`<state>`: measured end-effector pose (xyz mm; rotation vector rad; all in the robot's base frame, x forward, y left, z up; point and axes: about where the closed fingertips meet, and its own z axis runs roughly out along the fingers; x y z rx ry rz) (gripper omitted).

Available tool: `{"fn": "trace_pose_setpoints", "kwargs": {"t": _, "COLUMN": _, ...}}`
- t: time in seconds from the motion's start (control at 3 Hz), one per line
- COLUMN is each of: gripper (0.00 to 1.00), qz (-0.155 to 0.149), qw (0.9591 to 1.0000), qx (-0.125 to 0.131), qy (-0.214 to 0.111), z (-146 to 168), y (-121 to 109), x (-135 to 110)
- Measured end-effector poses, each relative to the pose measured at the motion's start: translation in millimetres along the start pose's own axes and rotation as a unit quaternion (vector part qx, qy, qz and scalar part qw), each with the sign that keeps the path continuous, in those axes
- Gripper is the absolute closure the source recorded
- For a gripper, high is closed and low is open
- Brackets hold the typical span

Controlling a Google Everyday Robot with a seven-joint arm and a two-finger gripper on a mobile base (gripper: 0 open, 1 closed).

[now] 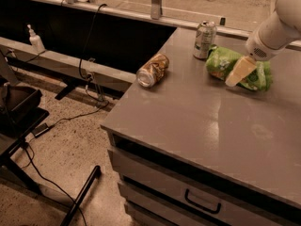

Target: Move green rice chip bag near 7up can

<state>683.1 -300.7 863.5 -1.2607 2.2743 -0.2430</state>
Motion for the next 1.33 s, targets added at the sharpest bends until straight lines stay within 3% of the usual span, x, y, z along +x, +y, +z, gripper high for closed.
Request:
{"fn": "trace_pose_setpoints", "kwargs": {"t": 0.67, "gripper": 0.0, "qz": 0.009, "qw": 0.9998, "qx": -0.001, "qy": -0.015, "z": -12.7, "y": -10.4, "x": 1.6}}
{"fn": "trace_pose_setpoints", "kwargs": {"t": 1.0, "gripper": 0.0, "qz": 0.032, "qw": 0.999, "qx": 0.002, "qy": -0.031, "z": -39.9, "y": -30.2, "x": 21.2}}
{"fn": "trace_pose_setpoints", "kwargs": {"t": 1.33, "gripper": 0.0, "qz": 0.032, "qw": 0.999, "qx": 0.001, "qy": -0.03, "z": -39.2, "y": -29.8, "x": 21.4}}
